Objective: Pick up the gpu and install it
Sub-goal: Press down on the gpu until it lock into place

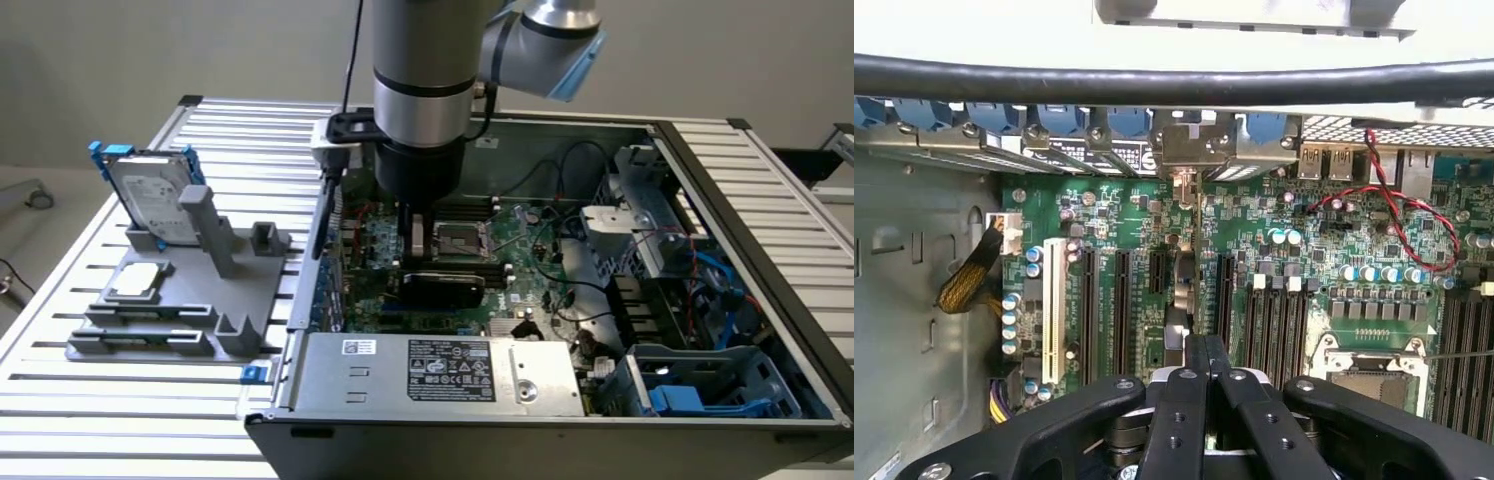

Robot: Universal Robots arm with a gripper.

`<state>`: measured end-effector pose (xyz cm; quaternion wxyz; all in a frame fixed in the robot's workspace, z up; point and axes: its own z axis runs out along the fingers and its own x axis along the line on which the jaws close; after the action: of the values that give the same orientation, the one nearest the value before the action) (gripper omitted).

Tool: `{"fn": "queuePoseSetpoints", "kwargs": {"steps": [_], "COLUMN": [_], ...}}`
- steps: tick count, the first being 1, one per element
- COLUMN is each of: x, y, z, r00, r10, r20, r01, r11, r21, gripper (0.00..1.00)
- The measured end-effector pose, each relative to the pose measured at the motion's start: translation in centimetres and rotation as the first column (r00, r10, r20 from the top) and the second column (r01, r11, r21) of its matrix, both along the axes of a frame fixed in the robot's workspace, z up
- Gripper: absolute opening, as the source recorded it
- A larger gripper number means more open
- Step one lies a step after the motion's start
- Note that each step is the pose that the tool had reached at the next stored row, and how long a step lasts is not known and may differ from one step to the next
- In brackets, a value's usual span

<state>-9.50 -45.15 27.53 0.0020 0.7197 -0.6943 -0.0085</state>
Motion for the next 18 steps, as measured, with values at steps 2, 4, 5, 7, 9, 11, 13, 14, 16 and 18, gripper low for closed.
{"fn": "queuePoseSetpoints", "kwargs": {"steps": [2, 4, 5, 7, 9, 11, 13, 14, 16, 18], "x": [0.01, 0.01, 0.01, 0.01, 0.01, 0.01, 0.01, 0.02, 0.02, 0.01], "y": [-0.01, 0.00, -0.01, 0.00, -0.01, -0.01, -0.01, 0.00, -0.01, -0.02], "z": [-0.08, -0.19, -0.24, -0.36, -0.46, -0.57, -0.70, -0.78, -0.91, -0.97], "r00": [1.0000, 1.0000, 1.0000, 1.0000, 1.0000, 1.0000, 1.0000, 1.0000, 1.0000, 1.0000], "r10": [0.001, 0.001, 0.001, 0.002, 0.002, 0.002, 0.002, 0.002, 0.002, 0.003], "r20": [-0.0001, -0.0001, -0.0001, -0.0001, -0.0003, -0.0005, -0.0001, 0.0001, -0.0001, -0.0006], "r01": [-0.001, -0.001, -0.001, -0.002, -0.002, -0.002, -0.002, -0.002, -0.002, -0.003], "r11": [1.0000, 1.0000, 1.0000, 1.0000, 1.0000, 1.0000, 1.0000, 1.0000, 1.0000, 1.0000], "r21": [-0.0002, -0.0002, -0.0001, -0.0001, -0.0005, -0.0008, -0.0004, 0.0000, -0.0003, -0.0010], "gripper": [0.11, 0.11, 0.11, 0.11, 0.11, 0.11, 0.11, 0.11, 0.11, 0.11]}}
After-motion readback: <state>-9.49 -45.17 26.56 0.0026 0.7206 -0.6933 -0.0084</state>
